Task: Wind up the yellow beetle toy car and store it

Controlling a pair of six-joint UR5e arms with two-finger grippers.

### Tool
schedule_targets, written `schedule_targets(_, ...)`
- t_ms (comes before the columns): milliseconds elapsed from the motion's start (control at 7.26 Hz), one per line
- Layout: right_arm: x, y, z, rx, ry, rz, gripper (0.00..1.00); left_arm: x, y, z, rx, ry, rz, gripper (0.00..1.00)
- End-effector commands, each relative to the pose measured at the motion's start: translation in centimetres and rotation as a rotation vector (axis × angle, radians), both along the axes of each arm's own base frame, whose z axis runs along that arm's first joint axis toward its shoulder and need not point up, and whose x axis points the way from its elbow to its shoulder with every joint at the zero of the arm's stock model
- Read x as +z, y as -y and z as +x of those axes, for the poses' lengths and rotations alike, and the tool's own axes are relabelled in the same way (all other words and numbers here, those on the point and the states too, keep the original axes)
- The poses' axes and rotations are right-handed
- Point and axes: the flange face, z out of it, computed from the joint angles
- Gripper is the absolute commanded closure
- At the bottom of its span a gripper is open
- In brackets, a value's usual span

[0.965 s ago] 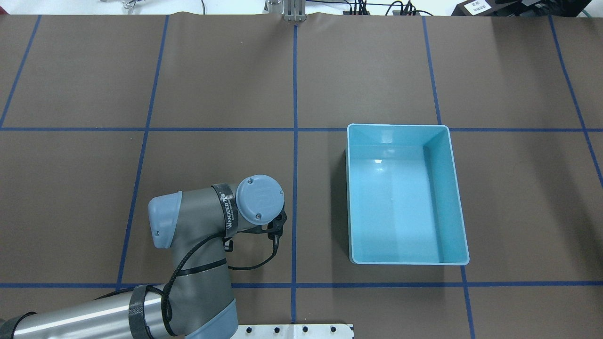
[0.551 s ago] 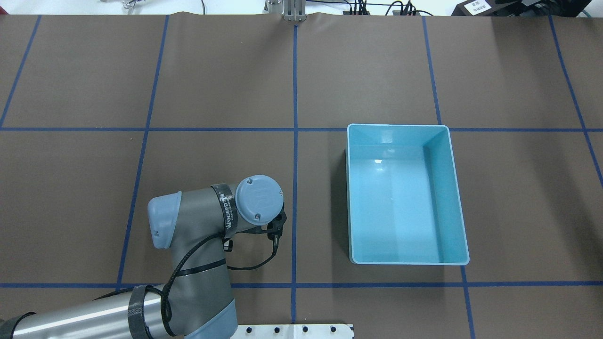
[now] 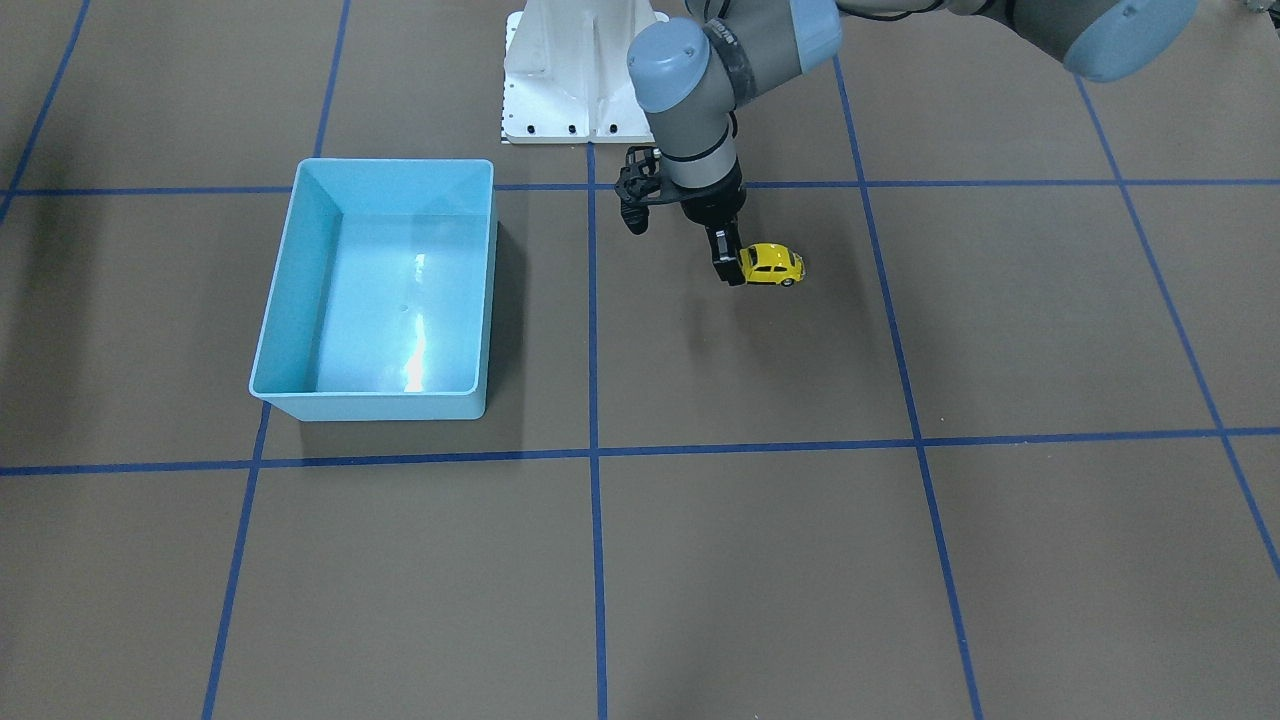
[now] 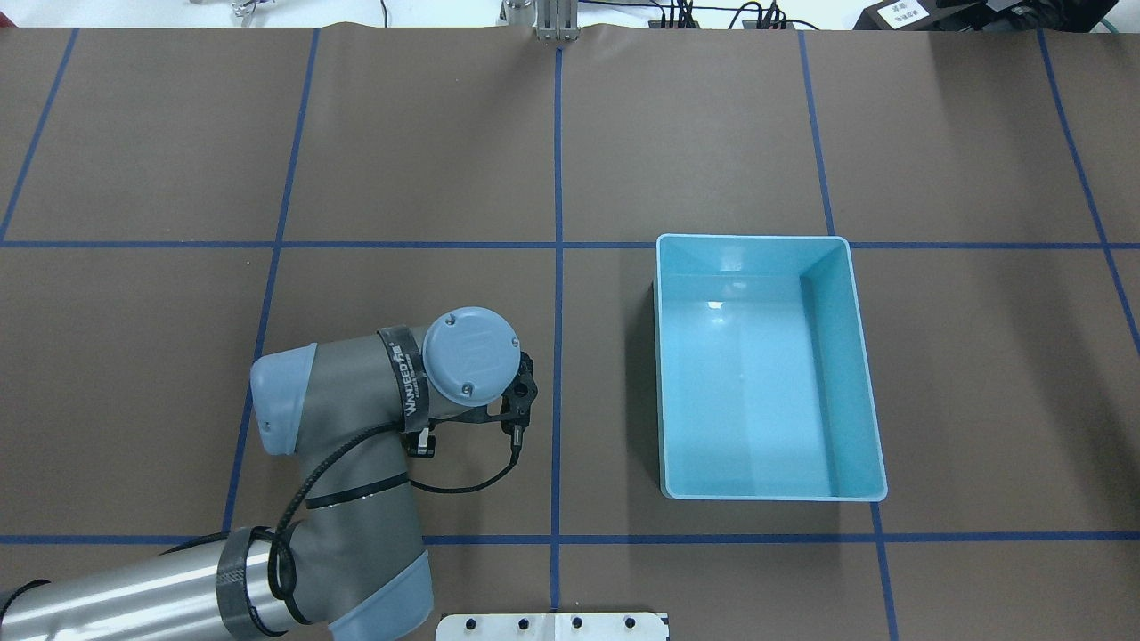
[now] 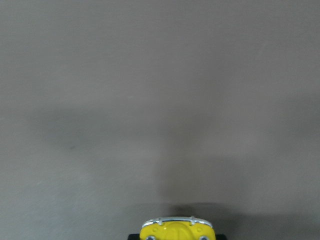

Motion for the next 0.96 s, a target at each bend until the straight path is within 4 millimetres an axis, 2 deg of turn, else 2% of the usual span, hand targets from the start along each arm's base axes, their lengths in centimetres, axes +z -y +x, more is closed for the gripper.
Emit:
schedule_targets(0,-0.1,0.1,0.0,0.0,0.0,0.002,0.0,0.8,3.1,-6.4,-0.071,-0.046,-0.036,0.72)
schedule_targets(276,0.0,0.0,0.0,0.0,-0.002,0.0,0.0,2.4,6.2,-10.4,-0.009,-0.113,-0.014,0.73)
schedule_targets(551,-0.1,0.1,0.0,0.0,-0.001,0.002,0.0,4.1,6.6,-11.6,0.023,-0.219,0.004,0.73)
schedule_targets(827,-0.1,0.1,0.0,0.0,-0.001,0.002,0.0,7.6,5.6,-12.1,0.066,-0.252,-0.025,0.72)
